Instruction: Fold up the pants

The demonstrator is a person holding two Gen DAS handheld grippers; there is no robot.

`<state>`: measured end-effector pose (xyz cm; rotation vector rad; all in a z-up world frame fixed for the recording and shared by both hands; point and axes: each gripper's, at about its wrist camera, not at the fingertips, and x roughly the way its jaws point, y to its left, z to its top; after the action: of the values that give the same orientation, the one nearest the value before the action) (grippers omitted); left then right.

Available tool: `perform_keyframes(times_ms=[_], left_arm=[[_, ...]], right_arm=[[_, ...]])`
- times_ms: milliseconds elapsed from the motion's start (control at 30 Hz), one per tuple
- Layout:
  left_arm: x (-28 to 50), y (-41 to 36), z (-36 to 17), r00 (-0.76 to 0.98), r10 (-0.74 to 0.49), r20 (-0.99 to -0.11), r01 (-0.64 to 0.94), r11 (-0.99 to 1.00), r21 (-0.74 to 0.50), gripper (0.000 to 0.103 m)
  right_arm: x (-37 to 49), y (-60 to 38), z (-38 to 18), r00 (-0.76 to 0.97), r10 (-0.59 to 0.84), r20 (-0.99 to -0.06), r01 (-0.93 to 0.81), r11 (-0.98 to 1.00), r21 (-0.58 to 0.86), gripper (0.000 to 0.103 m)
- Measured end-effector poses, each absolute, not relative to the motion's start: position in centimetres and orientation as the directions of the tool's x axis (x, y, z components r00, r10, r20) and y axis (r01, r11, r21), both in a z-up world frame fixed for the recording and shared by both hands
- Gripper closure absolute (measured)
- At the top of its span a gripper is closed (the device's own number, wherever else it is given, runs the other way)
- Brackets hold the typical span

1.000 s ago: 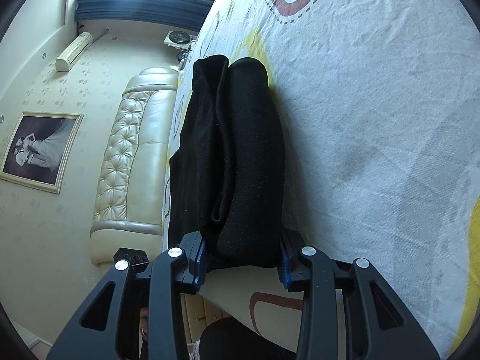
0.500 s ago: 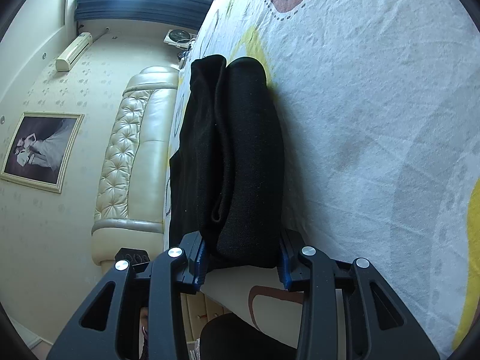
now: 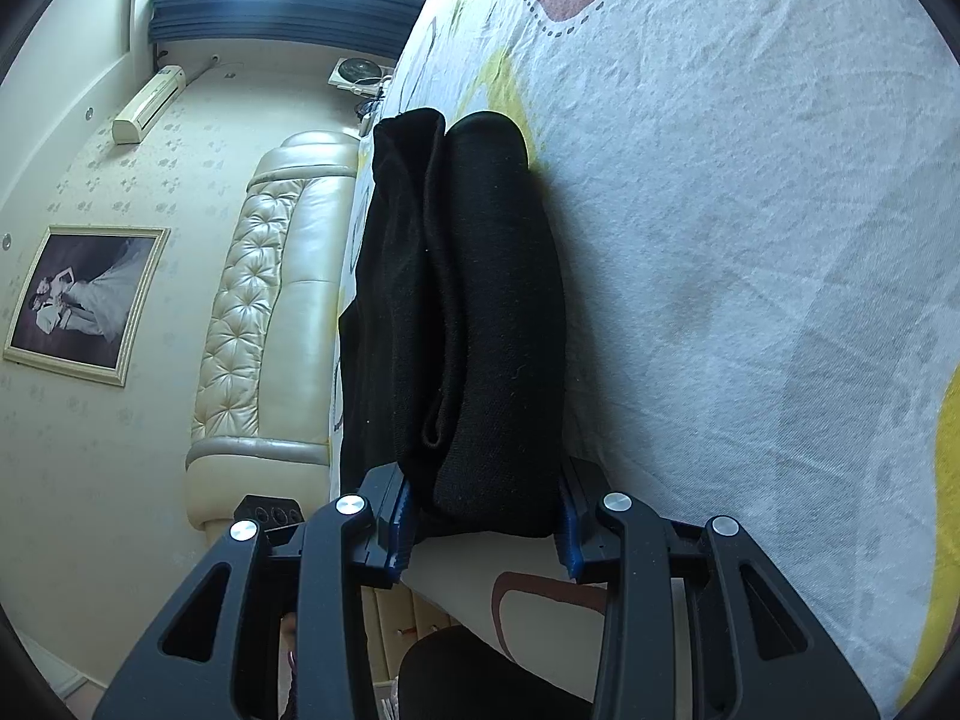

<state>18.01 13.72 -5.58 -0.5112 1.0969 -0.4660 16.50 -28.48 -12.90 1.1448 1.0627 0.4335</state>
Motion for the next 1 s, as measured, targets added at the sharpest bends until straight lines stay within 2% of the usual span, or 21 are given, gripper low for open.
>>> perform_keyframes(times_ms=[200, 433, 700, 800, 1000], left_arm=[[17.9, 13.6, -5.5, 0.391, -0.569, -0.723, 0.112, 0.81, -0.576, 0.055], [18.0, 14.8, -6.4, 0.379, -0.612, -0.694, 0.071, 0.767, -0.637, 0.043], [18.1, 14.8, -6.3, 0.364, -0.672, -0.645, 0.12, 0.721, -0.683, 0.017], [18.0, 14.3, -6.1, 0.364, -0.67, -0.647, 0.144, 0.727, -0.671, 0.013], [17.7, 13.7, -6.1, 0.372, -0.651, -0.662, 0.166, 0.748, -0.643, 0.012]], right_arm=[[16.3, -29.0, -13.4, 0.477, 0.766, -0.431, 0.232, 0.364, 0.902, 0.065], [15.9, -29.4, -13.7, 0.485, 0.78, -0.394, 0.234, 0.319, 0.919, 0.061], [15.8, -29.9, -13.8, 0.494, 0.791, -0.362, 0.228, 0.284, 0.931, 0.058], [15.9, -29.9, -13.7, 0.494, 0.791, -0.361, 0.227, 0.284, 0.932, 0.058], [15.7, -30.2, -13.4, 0.495, 0.787, -0.37, 0.23, 0.291, 0.928, 0.054]])
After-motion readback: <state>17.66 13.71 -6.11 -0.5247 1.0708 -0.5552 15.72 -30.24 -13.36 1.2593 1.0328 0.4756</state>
